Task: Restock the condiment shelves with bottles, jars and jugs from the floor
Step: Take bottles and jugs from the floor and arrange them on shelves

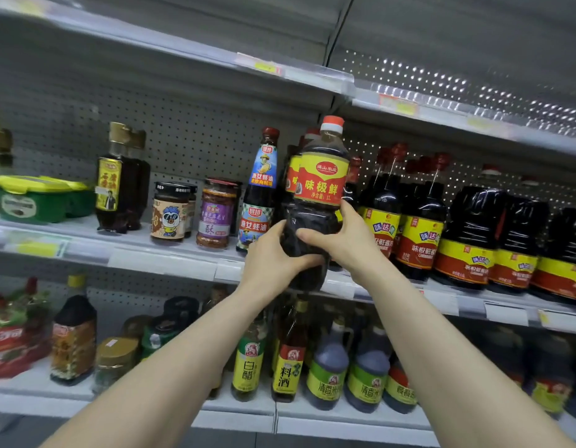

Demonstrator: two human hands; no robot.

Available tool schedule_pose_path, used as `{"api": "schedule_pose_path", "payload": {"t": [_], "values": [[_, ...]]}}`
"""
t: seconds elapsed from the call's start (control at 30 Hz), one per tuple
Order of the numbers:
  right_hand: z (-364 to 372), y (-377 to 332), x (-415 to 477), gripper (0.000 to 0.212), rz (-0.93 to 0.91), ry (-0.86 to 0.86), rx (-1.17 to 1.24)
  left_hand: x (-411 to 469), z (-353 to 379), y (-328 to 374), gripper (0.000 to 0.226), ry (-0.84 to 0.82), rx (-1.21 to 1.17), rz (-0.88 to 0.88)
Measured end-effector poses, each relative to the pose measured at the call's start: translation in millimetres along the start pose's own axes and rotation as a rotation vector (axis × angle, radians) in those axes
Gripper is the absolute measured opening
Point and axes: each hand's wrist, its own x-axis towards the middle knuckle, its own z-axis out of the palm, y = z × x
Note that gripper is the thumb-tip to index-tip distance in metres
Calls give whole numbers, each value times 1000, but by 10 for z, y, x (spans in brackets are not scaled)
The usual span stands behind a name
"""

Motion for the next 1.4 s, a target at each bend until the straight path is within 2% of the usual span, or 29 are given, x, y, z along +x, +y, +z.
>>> {"api": "schedule_pose_path", "payload": {"t": [0.2,0.43,0.87,1.2,1.4], "values": [[-31,43,230,63,-34,42,-9,189,-77,45,57,-108,63,39],[55,231,310,70,-26,42,125,290,-121,8,61,-86,138,66],[120,318,455,68,-60,68,133,466,-31,-76,67,-82,177,43],[228,425,650,56,-63,37,208,611,86,-247,65,13,223,45],[287,469,740,57,-71,33,210,694,163,-336,59,58,264,20]]}}
